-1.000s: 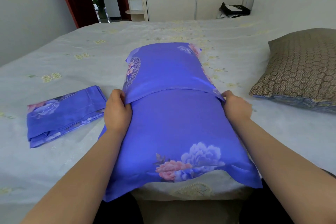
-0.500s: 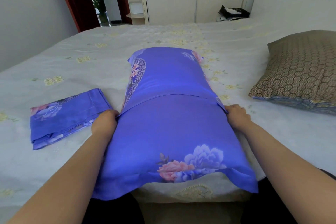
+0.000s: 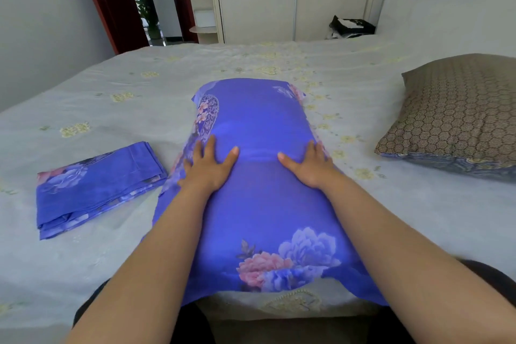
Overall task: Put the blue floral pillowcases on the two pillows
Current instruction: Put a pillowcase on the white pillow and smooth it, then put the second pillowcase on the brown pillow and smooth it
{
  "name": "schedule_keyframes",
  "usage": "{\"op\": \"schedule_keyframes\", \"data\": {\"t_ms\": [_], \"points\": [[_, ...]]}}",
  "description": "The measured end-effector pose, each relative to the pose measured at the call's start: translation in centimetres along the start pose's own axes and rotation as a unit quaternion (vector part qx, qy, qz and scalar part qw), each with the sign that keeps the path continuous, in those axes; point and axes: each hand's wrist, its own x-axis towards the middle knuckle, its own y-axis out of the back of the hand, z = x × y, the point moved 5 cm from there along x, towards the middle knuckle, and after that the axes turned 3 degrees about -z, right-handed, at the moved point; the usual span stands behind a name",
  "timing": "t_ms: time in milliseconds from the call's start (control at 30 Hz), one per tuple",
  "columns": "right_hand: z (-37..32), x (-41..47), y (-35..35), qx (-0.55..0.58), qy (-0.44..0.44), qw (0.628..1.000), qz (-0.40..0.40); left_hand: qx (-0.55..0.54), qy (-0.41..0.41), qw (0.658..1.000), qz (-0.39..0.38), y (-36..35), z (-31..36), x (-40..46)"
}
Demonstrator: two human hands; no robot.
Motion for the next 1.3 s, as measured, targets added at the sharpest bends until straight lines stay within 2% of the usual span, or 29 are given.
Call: {"op": "schedule_keyframes", "data": {"t_ms": [67,133,200,300,367,500,667,733,800,833,900,1033,1133,1167,1233,1300], "points": [[2.6,0.1,-0.3,0.142,-0.04,0.989,0.015,-0.063,0.048,0.997,0.013,0.2,-2.5,-0.3],[2.9,-0.1,0.2,0.202,-0.056,0.978,0.008,-0.109,0.073,0.991,-0.002,0.6,-3.5,-0.2],[2.3,-0.2,0.6,0.272,-0.059,0.96,-0.028,-0.205,0.078,0.975,-0.037,1.0,-3.4,0.0],[0.5,-0.6,1.1,0.422,-0.066,0.895,-0.127,-0.351,0.05,0.931,-0.087,1.9,-1.9,-0.4],[-1.0,-0.8,1.5,0.454,-0.056,0.876,-0.154,-0.397,0.023,0.913,-0.095,2.7,-1.2,-0.9],[-5.9,-1.0,3.9,0.45,0.008,0.882,-0.142,-0.449,0.006,0.891,-0.062,4.0,-1.6,-0.8],[-16.1,-2.0,8.9,0.356,0.164,0.919,-0.036,-0.371,0.06,0.927,-0.024,5.5,-3.8,0.7],[-21.1,-2.1,10.5,0.247,0.232,0.94,0.029,-0.325,0.051,0.944,0.03,7.1,-4.3,1.7],[-26.3,-2.0,11.2,0.092,0.285,0.948,0.105,-0.244,0.031,0.965,0.092,9.1,-4.9,2.5],[-28.7,-2.0,11.3,0.004,0.298,0.942,0.157,-0.205,0.024,0.972,0.11,9.9,-5.3,2.9],[-33.4,-2.2,10.8,-0.138,0.32,0.904,0.248,-0.155,0.013,0.977,0.144,11.3,-6.5,3.8],[-40.8,-1.0,7.4,-0.279,0.355,0.822,0.347,-0.125,0.008,0.971,0.205,14.0,-9.3,5.2],[-44.3,2.2,2.2,-0.351,0.372,0.792,0.334,-0.024,0.029,0.97,0.241,15.2,-12.0,5.9],[-44.8,3.4,-0.2,-0.371,0.387,0.791,0.293,0.02,0.044,0.97,0.238,15.1,-12.9,6.1],[-44.1,5.9,-6.0,-0.392,0.4,0.816,0.142,0.084,0.085,0.975,0.187,14.2,-14.9,6.4],[-41.7,8.4,-11.9,-0.387,0.365,0.847,-0.011,0.134,0.12,0.978,0.106,12.3,-17.0,6.7]]}}
